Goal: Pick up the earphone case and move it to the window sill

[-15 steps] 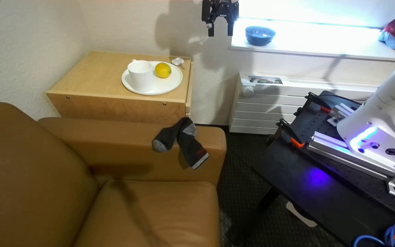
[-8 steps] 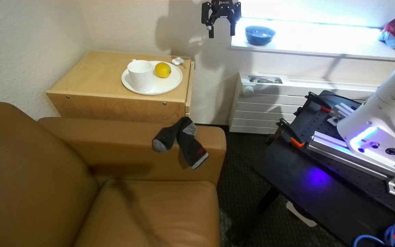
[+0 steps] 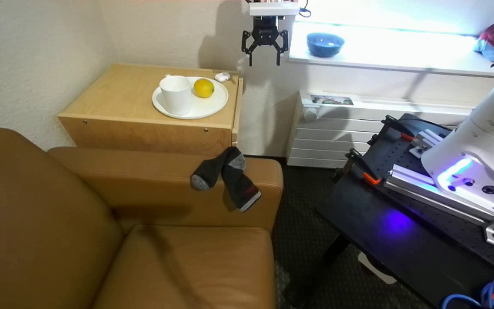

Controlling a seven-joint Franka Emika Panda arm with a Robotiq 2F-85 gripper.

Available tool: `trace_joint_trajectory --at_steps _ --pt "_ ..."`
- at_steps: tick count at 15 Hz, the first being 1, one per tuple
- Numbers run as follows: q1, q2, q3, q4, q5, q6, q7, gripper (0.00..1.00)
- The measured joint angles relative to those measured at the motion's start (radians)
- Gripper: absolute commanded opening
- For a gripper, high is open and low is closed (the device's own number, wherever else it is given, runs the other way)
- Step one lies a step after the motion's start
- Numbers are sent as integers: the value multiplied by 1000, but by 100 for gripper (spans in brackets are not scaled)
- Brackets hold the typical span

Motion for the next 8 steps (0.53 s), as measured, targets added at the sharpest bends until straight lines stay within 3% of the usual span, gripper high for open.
trace_joint_trajectory --at_steps 5,8 --pt "3 10 -11 20 -4 0 43 100" --pt "4 35 -12 56 63 21 170 100"
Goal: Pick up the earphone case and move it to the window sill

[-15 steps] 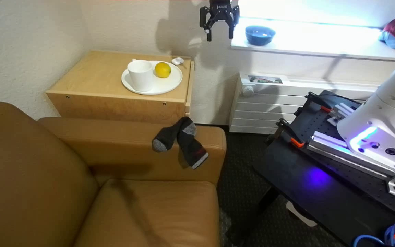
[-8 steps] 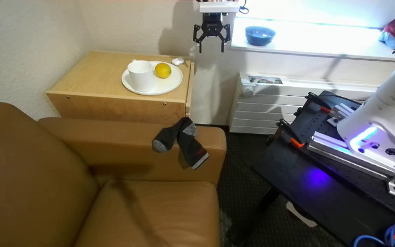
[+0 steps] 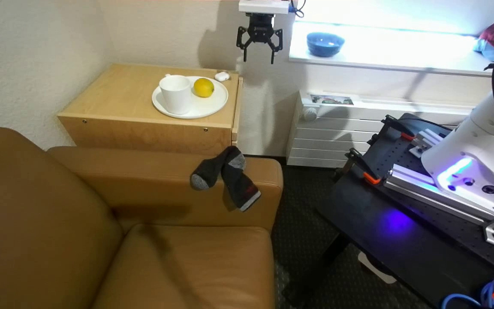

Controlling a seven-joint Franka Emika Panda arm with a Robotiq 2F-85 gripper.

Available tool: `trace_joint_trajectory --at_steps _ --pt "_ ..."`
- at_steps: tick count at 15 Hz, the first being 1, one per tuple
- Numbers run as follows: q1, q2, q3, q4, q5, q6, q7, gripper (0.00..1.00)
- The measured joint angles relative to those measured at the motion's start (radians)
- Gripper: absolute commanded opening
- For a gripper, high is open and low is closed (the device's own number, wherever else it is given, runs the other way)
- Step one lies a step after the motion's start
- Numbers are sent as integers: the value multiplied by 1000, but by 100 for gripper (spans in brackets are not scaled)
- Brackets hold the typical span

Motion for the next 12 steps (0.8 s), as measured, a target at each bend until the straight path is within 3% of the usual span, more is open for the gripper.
trace_joint_trajectory --at_steps 7,12 --pt "40 164 -4 194 46 132 368 100" --pt "53 196 -11 221 25 136 440 100"
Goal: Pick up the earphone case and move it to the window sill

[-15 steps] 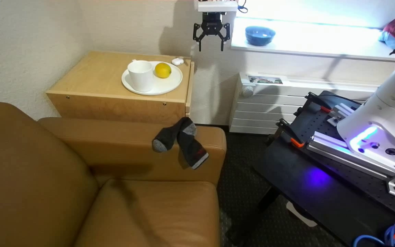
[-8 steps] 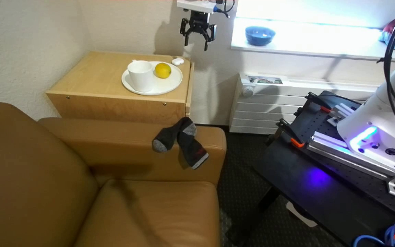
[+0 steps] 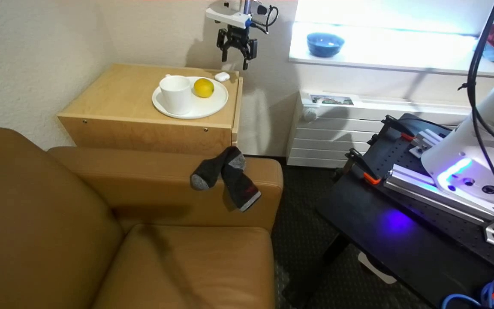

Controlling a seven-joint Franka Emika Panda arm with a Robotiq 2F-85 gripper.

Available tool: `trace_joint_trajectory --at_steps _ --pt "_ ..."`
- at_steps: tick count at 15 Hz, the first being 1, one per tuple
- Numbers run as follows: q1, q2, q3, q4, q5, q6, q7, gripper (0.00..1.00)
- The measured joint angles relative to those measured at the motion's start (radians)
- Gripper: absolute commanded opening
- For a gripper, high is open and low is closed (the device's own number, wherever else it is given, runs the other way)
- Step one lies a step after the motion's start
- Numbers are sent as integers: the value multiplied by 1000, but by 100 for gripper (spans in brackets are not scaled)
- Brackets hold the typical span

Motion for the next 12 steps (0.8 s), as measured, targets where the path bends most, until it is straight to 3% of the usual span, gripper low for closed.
trace_joint_trajectory --at_steps 7,12 --pt "10 133 -34 59 -1 247 247 100" --pt "22 208 -55 113 -9 346 327 100"
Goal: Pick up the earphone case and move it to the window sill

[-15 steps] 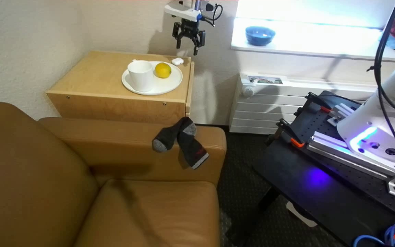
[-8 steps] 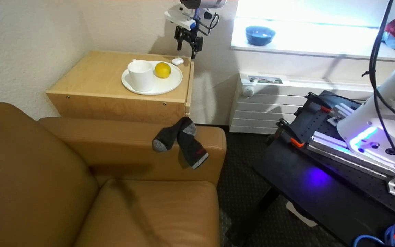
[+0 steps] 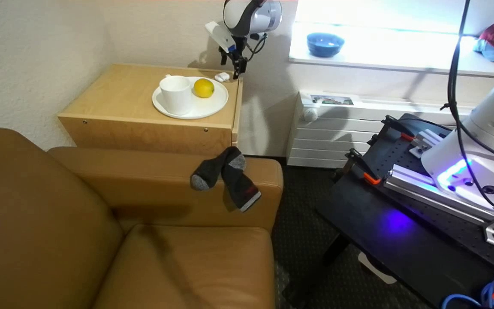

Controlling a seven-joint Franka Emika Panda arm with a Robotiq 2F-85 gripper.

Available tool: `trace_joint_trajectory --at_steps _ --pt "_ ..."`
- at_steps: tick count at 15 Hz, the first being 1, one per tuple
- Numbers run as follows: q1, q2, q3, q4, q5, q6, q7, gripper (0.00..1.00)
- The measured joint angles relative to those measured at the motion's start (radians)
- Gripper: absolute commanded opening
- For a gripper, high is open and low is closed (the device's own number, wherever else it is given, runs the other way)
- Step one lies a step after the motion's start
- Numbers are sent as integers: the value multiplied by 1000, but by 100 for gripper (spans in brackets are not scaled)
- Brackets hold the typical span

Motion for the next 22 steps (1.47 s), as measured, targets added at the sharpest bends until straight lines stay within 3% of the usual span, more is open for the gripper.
trace_joint_trajectory --at_steps 6,11,15,22 --pt "-4 7 6 15 0 -3 -5 100" --pt "-43 15 71 42 1 -16 -84 100" --pt "-47 20 71 68 1 -88 -86 100" --pt "-55 50 76 85 7 -85 -88 100"
